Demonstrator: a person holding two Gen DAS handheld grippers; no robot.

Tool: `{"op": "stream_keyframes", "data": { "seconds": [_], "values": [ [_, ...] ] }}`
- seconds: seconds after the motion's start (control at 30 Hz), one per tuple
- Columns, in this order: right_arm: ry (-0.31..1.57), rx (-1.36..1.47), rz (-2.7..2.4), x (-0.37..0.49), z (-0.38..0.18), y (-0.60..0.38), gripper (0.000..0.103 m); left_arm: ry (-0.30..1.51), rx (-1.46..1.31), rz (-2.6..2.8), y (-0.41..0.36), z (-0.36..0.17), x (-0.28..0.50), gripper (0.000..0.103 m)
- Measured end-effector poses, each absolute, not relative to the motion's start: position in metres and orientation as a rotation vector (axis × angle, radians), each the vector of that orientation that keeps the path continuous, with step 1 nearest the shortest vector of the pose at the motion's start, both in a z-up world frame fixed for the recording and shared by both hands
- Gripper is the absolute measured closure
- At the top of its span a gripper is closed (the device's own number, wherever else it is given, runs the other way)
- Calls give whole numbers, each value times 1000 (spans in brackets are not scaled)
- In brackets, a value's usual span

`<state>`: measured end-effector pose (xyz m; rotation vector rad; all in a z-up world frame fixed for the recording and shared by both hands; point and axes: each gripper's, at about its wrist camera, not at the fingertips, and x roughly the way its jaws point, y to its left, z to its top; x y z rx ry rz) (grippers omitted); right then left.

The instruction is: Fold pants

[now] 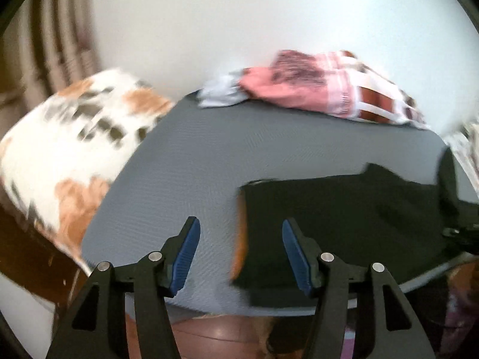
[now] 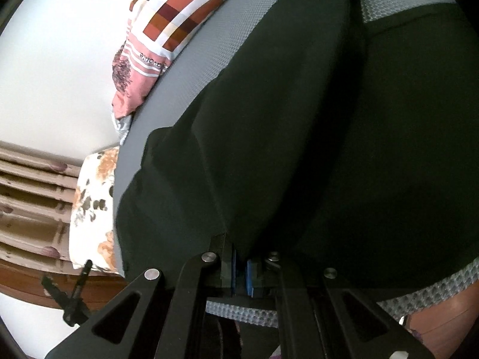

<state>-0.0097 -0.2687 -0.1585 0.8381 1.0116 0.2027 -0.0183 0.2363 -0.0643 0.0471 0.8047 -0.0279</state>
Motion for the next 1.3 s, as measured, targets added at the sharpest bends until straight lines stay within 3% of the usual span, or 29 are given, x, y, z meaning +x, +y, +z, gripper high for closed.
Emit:
{"op": "stream_keyframes", "data": {
  "seconds": [0.13, 0.3, 0.4, 0.47, 0.6, 0.77, 0.83, 0.9, 1.1, 1.13, 1.17, 1.3],
  "values": [
    [1004, 825, 226, -14, -154, -264, 97, 829, 120, -218, 165, -69, -4, 45],
    [972, 893, 296, -14, -161, -272, 95, 995, 277, -358, 104, -136, 13, 49],
    [920, 942, 369, -13, -160, -286, 93, 1121, 235, -390, 101, -168, 23, 51],
    [895, 956, 395, -7, -159, -298, 85, 1114, 216, -369, 102, -173, 25, 51],
    [808, 1057, 441, 22, -156, -340, 54, 1107, 227, -353, 101, -173, 26, 50],
    [735, 1068, 317, 69, -142, -397, 48, 1110, 231, -328, 98, -173, 22, 50],
    [723, 1022, 239, 89, -133, -420, 52, 1113, 228, -324, 99, -173, 23, 50],
    [725, 994, 199, 110, -126, -439, 65, 1116, 231, -318, 96, -174, 23, 49],
    [812, 928, 84, 157, -127, -470, 67, 1119, 218, -307, 96, -176, 26, 47],
    [830, 934, 71, 161, -134, -475, 74, 1118, 218, -304, 96, -176, 27, 46],
    [847, 941, 64, 164, -137, -475, 101, 1118, 215, -300, 95, -176, 27, 46],
    [720, 944, 40, 129, -114, -480, 99, 1122, 200, -295, 96, -177, 28, 45]
  ]
}}
